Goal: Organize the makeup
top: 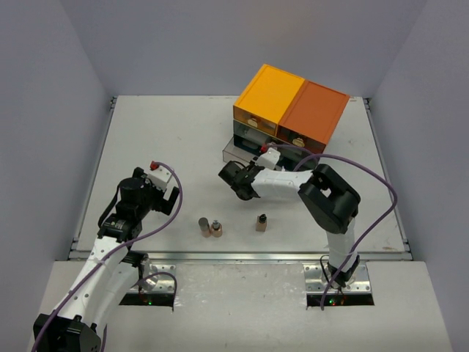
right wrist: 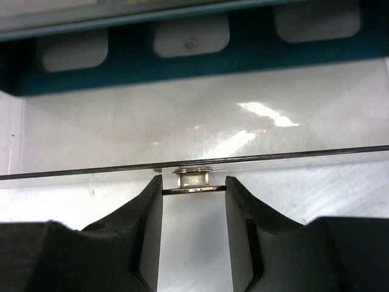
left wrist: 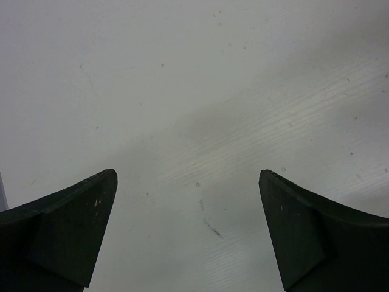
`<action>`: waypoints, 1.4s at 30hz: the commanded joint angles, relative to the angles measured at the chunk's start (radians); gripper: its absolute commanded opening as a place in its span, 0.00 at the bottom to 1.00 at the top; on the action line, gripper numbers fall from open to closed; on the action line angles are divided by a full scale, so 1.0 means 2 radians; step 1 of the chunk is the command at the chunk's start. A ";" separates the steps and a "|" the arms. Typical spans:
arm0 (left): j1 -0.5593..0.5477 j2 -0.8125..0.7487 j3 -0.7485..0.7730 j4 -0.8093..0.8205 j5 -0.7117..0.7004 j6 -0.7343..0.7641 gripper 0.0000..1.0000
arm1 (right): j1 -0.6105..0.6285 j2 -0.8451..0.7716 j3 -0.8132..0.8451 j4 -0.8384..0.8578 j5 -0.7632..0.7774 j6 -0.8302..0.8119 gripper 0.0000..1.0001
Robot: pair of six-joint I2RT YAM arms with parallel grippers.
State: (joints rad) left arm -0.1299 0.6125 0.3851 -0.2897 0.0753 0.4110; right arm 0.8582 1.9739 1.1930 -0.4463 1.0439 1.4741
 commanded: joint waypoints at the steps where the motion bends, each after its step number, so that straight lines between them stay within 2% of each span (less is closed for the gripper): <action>1: 0.004 -0.008 0.015 0.013 0.008 0.002 1.00 | 0.030 -0.030 -0.006 -0.042 0.010 0.045 0.01; 7: 0.005 -0.008 0.015 0.012 0.007 0.002 1.00 | 0.051 -0.026 -0.001 -0.052 0.009 0.056 0.02; 10: 0.004 -0.008 0.015 0.012 0.007 0.002 1.00 | 0.052 -0.032 -0.004 -0.065 0.008 0.070 0.07; 13: 0.005 -0.009 0.015 0.011 0.008 0.002 1.00 | 0.053 -0.040 -0.001 -0.064 0.010 0.046 0.18; 18: 0.004 -0.007 0.014 0.008 0.016 0.008 1.00 | 0.065 -0.076 -0.019 -0.026 0.017 -0.024 0.25; 20: 0.004 -0.004 0.017 0.007 0.025 0.011 1.00 | 0.070 -0.101 -0.045 0.050 0.003 -0.105 0.36; 21: 0.004 0.000 0.025 0.000 0.034 0.014 1.00 | 0.070 -0.109 -0.062 0.077 -0.007 -0.154 0.48; 22: 0.004 0.005 0.031 -0.010 0.041 0.020 1.00 | 0.070 -0.118 -0.071 0.107 -0.021 -0.182 0.55; 25: 0.004 0.014 0.061 -0.037 0.058 0.037 1.00 | 0.070 -0.130 -0.082 0.126 -0.044 -0.199 0.71; 27: 0.005 0.016 0.090 -0.053 0.074 0.050 1.00 | 0.070 -0.135 -0.082 0.127 -0.059 -0.207 0.77; 31: 0.004 0.018 0.146 -0.110 0.122 0.075 1.00 | 0.069 -0.149 -0.083 0.137 -0.088 -0.230 0.81; 34: 0.004 0.023 0.207 -0.175 0.222 0.109 1.00 | 0.070 -0.167 -0.091 0.159 -0.100 -0.254 0.83; 38: 0.003 0.034 0.248 -0.260 0.336 0.157 1.00 | 0.070 -0.206 -0.117 0.204 -0.139 -0.307 0.86; 42: -0.003 0.051 0.264 -0.328 0.372 0.219 1.00 | 0.070 -0.253 -0.150 0.238 -0.152 -0.353 0.87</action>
State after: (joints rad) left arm -0.1299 0.6916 0.8775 -0.7573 0.6260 0.6851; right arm 0.9974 1.5757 0.9345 -0.0990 0.7752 0.8960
